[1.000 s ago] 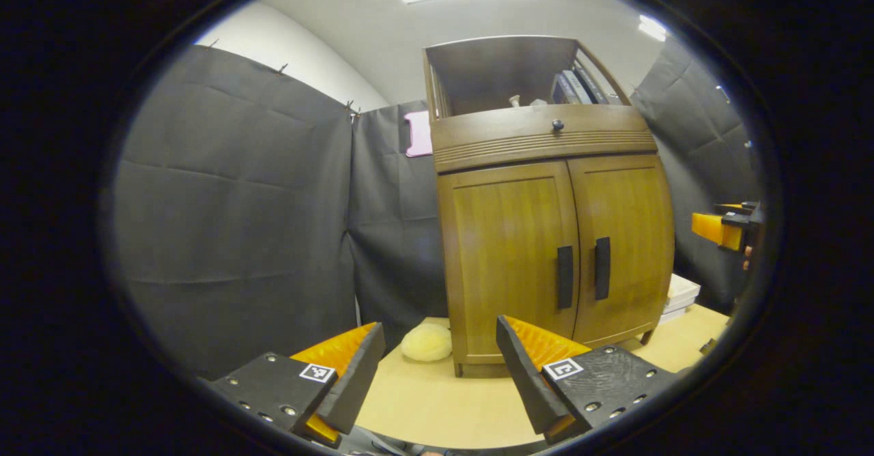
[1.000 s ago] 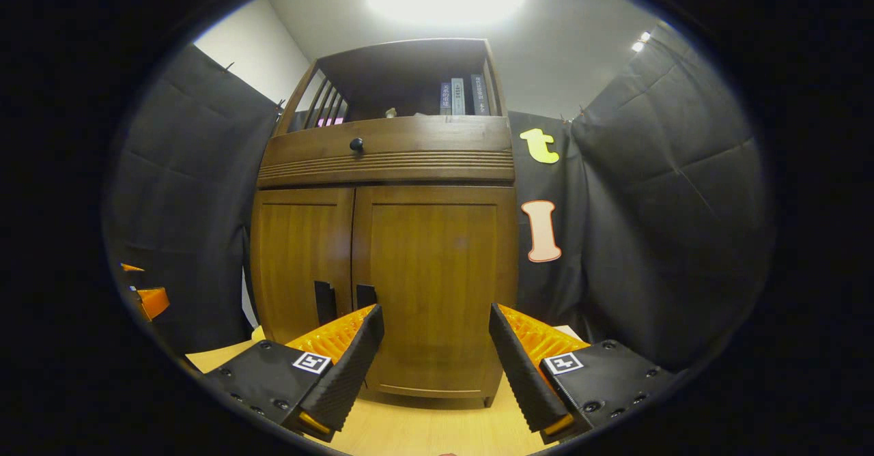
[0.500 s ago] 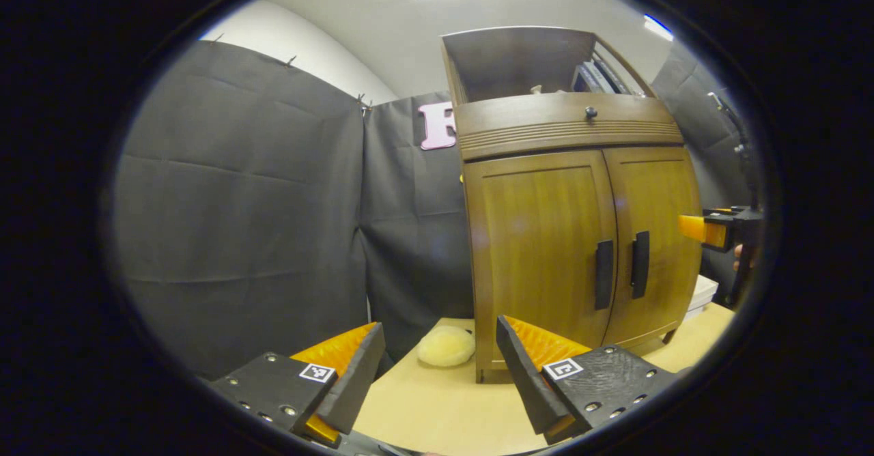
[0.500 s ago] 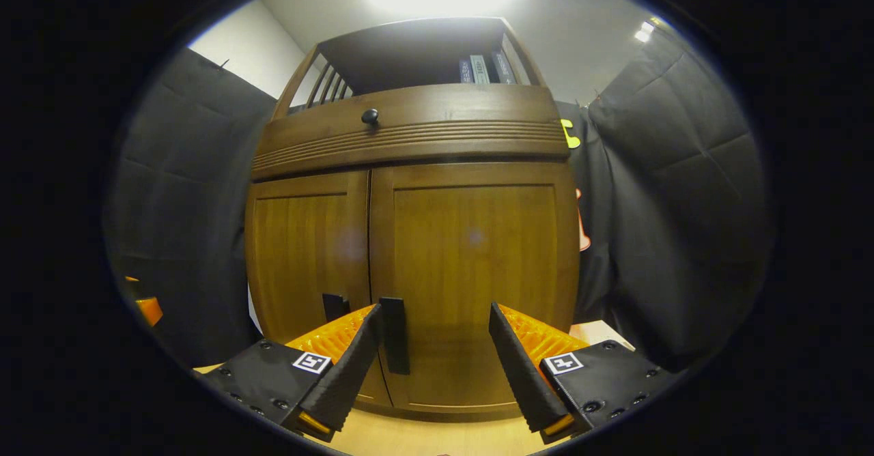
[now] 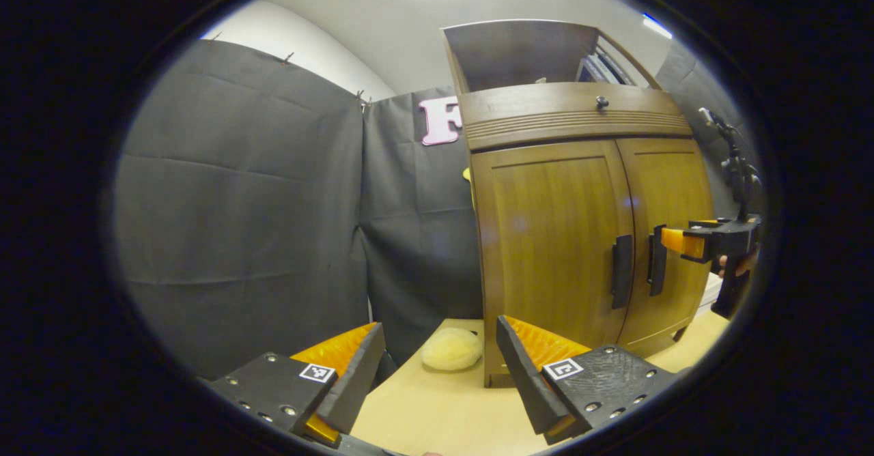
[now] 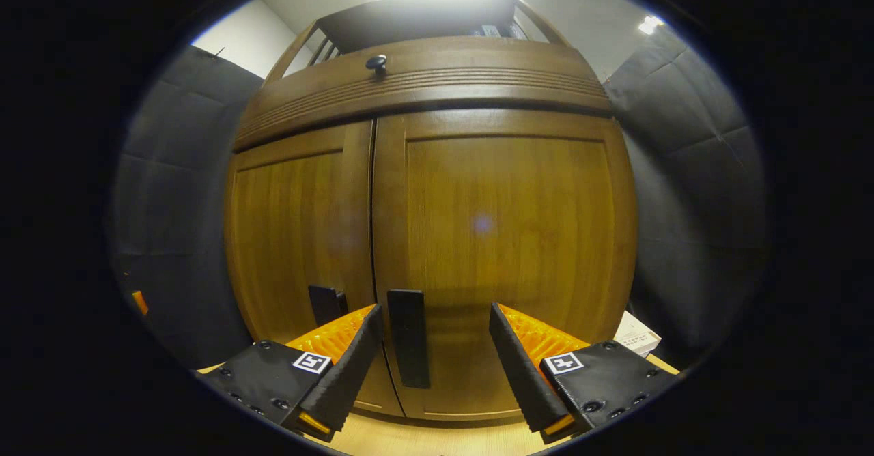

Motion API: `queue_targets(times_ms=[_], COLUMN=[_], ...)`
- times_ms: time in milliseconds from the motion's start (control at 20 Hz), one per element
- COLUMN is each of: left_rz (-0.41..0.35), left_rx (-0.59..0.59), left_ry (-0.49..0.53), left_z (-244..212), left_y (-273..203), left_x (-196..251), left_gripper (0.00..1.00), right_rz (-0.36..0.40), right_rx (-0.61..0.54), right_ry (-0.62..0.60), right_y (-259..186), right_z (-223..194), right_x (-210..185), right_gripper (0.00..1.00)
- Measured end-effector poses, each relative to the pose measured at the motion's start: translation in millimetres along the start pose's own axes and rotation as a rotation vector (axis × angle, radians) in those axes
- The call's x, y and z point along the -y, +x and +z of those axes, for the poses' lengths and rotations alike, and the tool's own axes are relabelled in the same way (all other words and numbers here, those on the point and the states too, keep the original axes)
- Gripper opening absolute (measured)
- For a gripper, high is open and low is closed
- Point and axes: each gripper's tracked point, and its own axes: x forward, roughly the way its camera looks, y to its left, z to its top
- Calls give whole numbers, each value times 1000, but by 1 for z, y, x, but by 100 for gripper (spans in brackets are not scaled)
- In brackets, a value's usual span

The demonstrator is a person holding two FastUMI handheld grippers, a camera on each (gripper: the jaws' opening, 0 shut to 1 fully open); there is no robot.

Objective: Open the right door of the double-door shoe cabinet with the right hand, and open the left door with the left hand.

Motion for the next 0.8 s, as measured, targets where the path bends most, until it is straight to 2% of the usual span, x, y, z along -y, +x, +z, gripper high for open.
queue_targets(times_ms=[250,300,350,400,450,500,650,800], left_rz=[-4,-5,-6,-5,-5,-5,-5,-1], left_rx=[-14,-14,-15,-16,-19,-21,-22,-19], left_ry=[5,6,7,8,9,10,10,8], left_z=[-2,-1,-2,-2,-2,-1,-3,-2], left_y=[1,1,1,1,1,1,0,-1], left_x=[1,1,1,2,1,1,1,1], left_gripper=[97,97,97,97,97,97,97,97], right_rz=[-3,0,0,6,6,11,25,17], right_rx=[-53,-61,-68,-73,-82,-93,-128,-145], right_ry=[-4,-5,-6,-6,-5,-7,-17,-6], right_y=[15,19,20,22,26,29,34,31], right_z=[-22,-26,-28,-30,-33,-37,-49,-50], right_x=[-10,-12,-12,-15,-17,-19,-25,-27], right_gripper=[97,92,92,75,69,66,66,45])
